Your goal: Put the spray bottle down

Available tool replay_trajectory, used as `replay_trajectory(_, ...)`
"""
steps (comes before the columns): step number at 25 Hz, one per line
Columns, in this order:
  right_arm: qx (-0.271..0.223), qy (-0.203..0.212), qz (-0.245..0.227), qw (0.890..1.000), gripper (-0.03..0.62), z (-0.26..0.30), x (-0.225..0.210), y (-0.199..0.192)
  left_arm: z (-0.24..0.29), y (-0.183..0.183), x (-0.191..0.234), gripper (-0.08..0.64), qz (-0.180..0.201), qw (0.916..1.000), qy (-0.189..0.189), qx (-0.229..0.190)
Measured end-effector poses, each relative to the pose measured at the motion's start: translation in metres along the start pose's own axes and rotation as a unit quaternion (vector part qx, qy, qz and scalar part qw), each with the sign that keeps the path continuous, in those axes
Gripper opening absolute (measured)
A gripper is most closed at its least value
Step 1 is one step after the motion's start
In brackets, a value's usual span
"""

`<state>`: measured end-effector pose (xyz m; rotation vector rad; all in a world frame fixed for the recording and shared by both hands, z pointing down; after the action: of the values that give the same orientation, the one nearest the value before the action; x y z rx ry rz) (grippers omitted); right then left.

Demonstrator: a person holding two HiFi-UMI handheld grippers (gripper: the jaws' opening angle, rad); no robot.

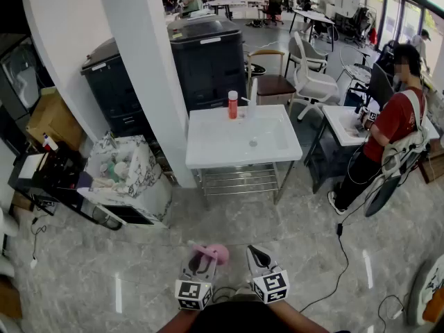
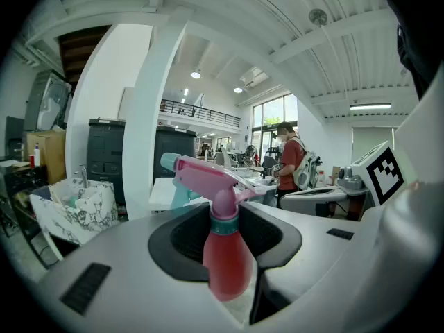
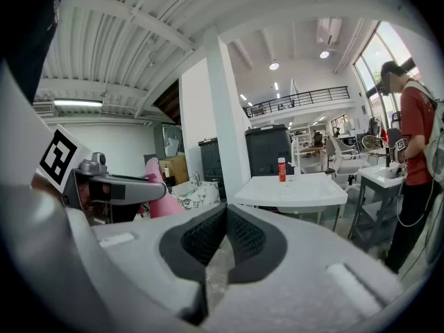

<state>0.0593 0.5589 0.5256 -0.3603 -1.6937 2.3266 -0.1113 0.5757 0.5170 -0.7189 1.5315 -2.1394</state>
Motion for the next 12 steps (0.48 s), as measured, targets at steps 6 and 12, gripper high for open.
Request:
replay_trajectory(6, -0.008, 0.01, -0.017, 1.0, -0.003, 0.014, 0.032, 0.004, -0.017, 0.0, 0.015, 0.143, 0.003, 1.0, -0.001, 0.002)
replay_trajectory(12, -0.021, 0.013, -0.013, 1.0, -0.003, 0.022, 0.042, 0.011, -0.025, 0.0, 0.024, 0.143, 0.012, 0.9998, 0.013, 0.01)
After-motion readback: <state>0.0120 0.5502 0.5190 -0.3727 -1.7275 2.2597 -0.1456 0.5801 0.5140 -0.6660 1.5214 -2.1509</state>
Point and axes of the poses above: the fingertips, and each gripper's own axes: z forward along the fingers, x to its left, y out of its top, the point moved 5 cm from there along -z, backward along the fingers, and after that the axes turned 14 degrees about -y, right-handed, at the moved point
